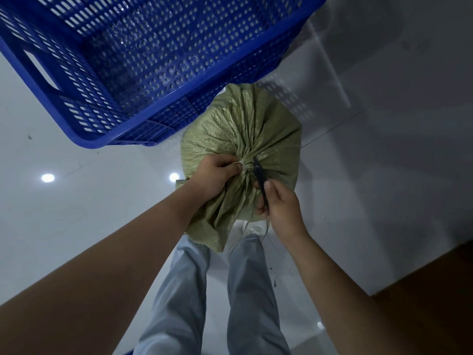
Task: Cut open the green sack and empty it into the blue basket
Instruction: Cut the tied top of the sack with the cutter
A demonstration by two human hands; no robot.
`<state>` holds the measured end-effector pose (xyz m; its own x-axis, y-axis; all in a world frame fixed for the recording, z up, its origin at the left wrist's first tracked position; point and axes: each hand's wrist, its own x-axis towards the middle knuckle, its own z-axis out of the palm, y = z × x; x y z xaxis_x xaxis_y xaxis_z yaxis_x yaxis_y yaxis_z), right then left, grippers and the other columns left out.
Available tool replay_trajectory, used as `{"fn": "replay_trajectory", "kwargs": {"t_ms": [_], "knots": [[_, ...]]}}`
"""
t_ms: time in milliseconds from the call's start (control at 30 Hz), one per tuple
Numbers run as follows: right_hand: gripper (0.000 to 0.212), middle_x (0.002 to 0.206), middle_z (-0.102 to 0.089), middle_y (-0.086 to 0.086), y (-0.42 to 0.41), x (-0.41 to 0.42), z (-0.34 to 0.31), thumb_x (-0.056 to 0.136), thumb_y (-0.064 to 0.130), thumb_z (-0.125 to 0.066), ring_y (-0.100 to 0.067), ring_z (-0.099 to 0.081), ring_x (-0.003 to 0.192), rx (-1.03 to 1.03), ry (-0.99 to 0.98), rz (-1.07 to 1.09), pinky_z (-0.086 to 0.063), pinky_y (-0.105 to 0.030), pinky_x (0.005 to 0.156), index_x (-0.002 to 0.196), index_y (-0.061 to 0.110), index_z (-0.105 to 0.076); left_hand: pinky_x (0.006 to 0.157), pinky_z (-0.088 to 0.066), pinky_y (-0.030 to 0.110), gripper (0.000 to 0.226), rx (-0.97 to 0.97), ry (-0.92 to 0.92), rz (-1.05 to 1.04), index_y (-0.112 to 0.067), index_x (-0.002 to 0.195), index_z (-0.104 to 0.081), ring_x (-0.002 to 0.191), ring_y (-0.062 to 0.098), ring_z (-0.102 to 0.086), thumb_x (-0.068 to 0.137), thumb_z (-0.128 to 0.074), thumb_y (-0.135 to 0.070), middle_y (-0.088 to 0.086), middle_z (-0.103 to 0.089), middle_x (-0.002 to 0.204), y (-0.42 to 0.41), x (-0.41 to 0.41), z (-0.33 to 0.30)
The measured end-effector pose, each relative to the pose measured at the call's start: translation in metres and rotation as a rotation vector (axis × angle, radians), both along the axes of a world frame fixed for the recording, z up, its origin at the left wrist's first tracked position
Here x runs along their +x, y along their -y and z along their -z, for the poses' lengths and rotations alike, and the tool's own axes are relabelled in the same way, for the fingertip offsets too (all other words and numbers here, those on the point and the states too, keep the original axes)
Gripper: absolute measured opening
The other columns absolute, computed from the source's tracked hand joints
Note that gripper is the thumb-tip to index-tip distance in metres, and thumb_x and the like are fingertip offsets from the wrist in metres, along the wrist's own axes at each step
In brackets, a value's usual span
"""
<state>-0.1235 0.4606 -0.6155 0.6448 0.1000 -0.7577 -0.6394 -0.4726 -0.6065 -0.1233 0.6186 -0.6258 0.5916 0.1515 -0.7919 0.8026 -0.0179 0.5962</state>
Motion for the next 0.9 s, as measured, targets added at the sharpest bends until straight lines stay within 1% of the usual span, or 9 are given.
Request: {"fn": "replay_trajectory", "kwargs": {"t_ms": [67,100,200,333,433,533,733,833,900], "knots": [[0.023,0.06,-0.049,0.0,0.004,0.0,-0.001,0.099,0.018,-0.039,-0.015,-0.046,0.058,0.002,0.023,-0.054,-0.04,-0.023,0.055,0.094,0.013,-0.061,0.087,-0.048,0.03,0.017,0.013,0.012,0.034,-0.008,0.1,-0.071,0.085,0.019,-0.061,0.088,-0.06,-0.014,0.007,-0.067,0.088,-0.002,0.003,-0.001],[0.023,0.062,-0.051,0.002,0.006,0.0,0.0,0.099,0.02,-0.04,-0.015,-0.047,0.061,-0.029,0.057,-0.091,-0.04,-0.025,0.06,0.093,0.016,-0.062,0.088,-0.048,0.03,0.018,0.021,0.023,0.067,-0.008,0.101,-0.071,0.086,0.019,-0.061,0.088,-0.059,-0.013,0.007,-0.067,0.09,-0.003,0.004,-0.002],[0.027,0.061,-0.051,0.003,0.009,0.004,-0.001,0.095,0.032,-0.045,-0.017,-0.048,0.065,-0.175,0.173,-0.207,-0.037,-0.031,0.063,0.076,0.018,-0.059,0.089,-0.046,0.028,0.02,0.036,0.056,0.182,-0.009,0.104,-0.071,0.089,0.018,-0.06,0.089,-0.057,-0.012,0.005,-0.067,0.092,-0.007,0.006,-0.003],[0.037,0.053,-0.048,0.003,0.01,0.015,0.0,0.093,0.041,-0.048,-0.016,-0.045,0.059,-0.258,0.196,-0.314,-0.035,-0.031,0.06,0.061,0.022,-0.049,0.092,-0.047,0.032,0.019,0.046,0.079,0.237,-0.007,0.101,-0.071,0.088,0.019,-0.06,0.089,-0.057,-0.012,0.005,-0.067,0.091,-0.009,0.007,-0.002],[0.036,0.052,-0.049,0.003,0.011,0.019,0.006,0.091,0.043,-0.049,-0.015,-0.044,0.059,-0.227,0.165,-0.33,-0.035,-0.03,0.061,0.069,0.015,-0.054,0.092,-0.046,0.033,0.018,0.053,0.104,0.255,-0.004,0.099,-0.071,0.088,0.019,-0.059,0.089,-0.057,-0.01,0.007,-0.066,0.091,-0.01,0.009,-0.003],[0.033,0.051,-0.05,0.006,0.012,0.022,0.01,0.09,0.044,-0.05,-0.014,-0.044,0.058,-0.203,0.154,-0.338,-0.035,-0.03,0.061,0.072,0.018,-0.056,0.09,-0.045,0.03,0.018,0.054,0.113,0.259,-0.004,0.1,-0.07,0.088,0.018,-0.058,0.089,-0.057,-0.01,0.007,-0.065,0.092,-0.011,0.011,-0.004],[0.036,0.05,-0.052,0.014,0.016,0.029,0.012,0.088,0.045,-0.051,-0.01,-0.041,0.056,-0.138,0.133,-0.353,-0.034,-0.03,0.062,0.054,0.033,-0.053,0.086,-0.045,0.027,0.018,0.023,0.091,0.28,-0.004,0.099,-0.07,0.087,0.017,-0.058,0.09,-0.057,-0.011,0.008,-0.067,0.094,-0.014,0.011,-0.004],[0.04,0.042,-0.05,0.015,0.017,0.034,0.011,0.09,0.038,-0.054,-0.006,-0.039,0.047,-0.064,0.046,-0.334,-0.03,-0.026,0.059,0.05,0.031,-0.057,0.087,-0.045,0.028,0.019,0.001,0.092,0.326,-0.003,0.101,-0.07,0.089,0.017,-0.059,0.09,-0.057,-0.011,0.008,-0.067,0.095,-0.016,0.011,-0.005],[0.038,0.041,-0.049,0.014,0.018,0.04,0.012,0.092,0.033,-0.055,-0.001,-0.04,0.039,0.006,-0.049,-0.333,-0.029,-0.021,0.052,0.055,0.025,-0.063,0.089,-0.044,0.026,0.019,-0.029,0.081,0.37,-0.006,0.103,-0.069,0.092,0.016,-0.059,0.09,-0.057,-0.011,0.005,-0.066,0.097,-0.019,0.012,-0.005]]}}
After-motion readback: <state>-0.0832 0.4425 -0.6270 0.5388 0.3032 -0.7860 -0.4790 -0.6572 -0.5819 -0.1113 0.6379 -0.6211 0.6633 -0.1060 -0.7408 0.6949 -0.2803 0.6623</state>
